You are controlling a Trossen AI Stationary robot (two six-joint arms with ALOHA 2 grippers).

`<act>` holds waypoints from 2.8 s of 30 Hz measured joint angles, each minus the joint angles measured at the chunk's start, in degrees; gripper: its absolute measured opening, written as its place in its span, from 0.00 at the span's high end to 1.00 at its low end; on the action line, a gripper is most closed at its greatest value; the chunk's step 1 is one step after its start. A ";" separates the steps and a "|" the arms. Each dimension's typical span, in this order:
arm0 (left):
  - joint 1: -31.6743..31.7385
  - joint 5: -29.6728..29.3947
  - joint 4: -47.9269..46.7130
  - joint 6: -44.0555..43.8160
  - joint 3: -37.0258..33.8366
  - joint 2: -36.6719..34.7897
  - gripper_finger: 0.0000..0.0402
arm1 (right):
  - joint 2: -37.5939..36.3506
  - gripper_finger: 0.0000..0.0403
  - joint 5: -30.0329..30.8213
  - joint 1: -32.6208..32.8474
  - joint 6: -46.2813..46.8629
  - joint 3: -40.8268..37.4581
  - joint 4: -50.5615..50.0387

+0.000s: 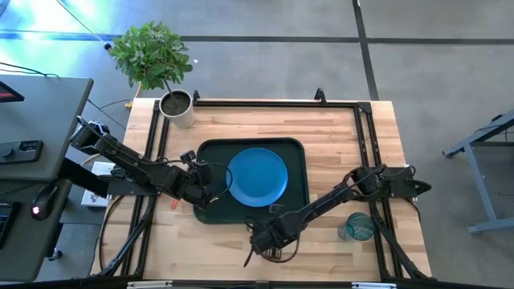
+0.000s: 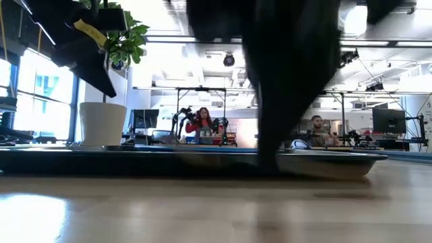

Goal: Pick and place plate/cup/fork/spoon on tray
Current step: Put the orange spoon on the black tray beside the blue plate

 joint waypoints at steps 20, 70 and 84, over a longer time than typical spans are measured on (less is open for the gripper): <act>1.97 -16.06 19.45 9.19 -0.02 0.01 0.83 | -6.64 1.00 49.81 -3.71 21.95 -10.54 -6.16; 17.70 21.91 54.31 30.73 -0.02 4.88 0.98 | -6.77 1.00 62.78 -4.89 10.30 -14.55 3.37; 21.01 26.43 6.17 37.87 18.28 3.85 0.99 | -6.93 0.73 48.11 -5.10 7.35 -8.26 1.96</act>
